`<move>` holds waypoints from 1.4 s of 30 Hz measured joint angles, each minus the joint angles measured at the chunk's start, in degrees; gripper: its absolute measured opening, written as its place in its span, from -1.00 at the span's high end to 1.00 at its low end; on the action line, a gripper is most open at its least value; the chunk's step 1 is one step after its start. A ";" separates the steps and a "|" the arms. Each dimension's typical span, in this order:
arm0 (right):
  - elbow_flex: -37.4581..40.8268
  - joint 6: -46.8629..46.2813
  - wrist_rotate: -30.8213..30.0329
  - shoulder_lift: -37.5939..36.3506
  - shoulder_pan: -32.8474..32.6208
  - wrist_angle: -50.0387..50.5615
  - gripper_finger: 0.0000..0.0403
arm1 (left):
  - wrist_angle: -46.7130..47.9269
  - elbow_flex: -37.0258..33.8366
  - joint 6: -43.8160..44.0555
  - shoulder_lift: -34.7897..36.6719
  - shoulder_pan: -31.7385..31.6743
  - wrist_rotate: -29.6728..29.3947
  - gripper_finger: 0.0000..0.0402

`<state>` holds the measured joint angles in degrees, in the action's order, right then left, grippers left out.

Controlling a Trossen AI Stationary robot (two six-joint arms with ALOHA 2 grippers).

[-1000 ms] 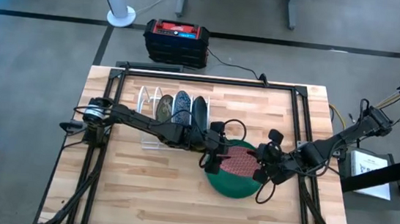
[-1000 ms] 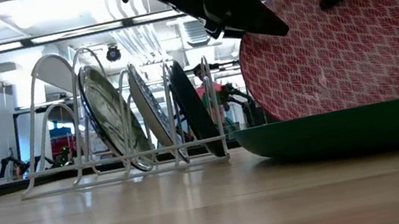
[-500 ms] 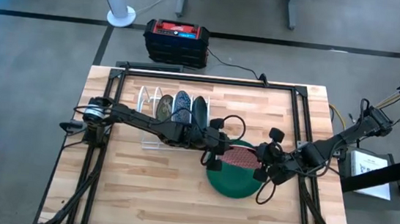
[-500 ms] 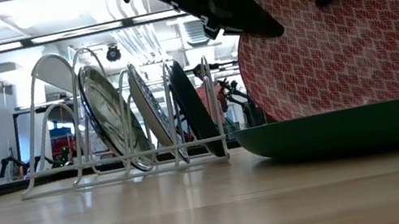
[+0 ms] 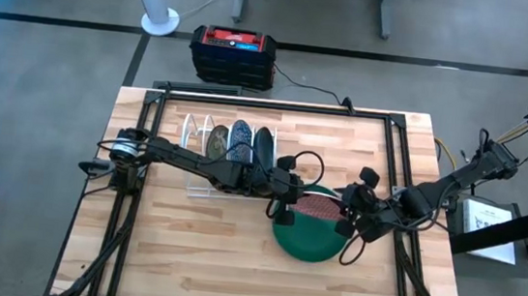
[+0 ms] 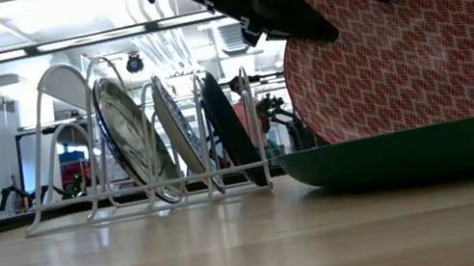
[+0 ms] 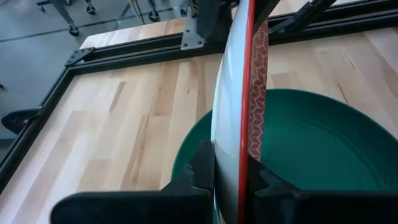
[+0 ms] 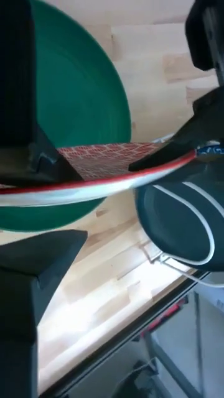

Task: Sort dishes
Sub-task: Put the orange patterned plate into the dish rack

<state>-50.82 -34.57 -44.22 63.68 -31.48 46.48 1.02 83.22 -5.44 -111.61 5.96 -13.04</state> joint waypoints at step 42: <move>-20.06 24.22 -33.55 16.71 -28.62 0.26 0.32 | 36.17 19.23 19.20 13.69 -5.98 5.70 0.99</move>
<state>-70.88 -10.35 -77.77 80.39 -60.11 46.74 37.19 102.45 13.76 -97.92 -0.02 -7.34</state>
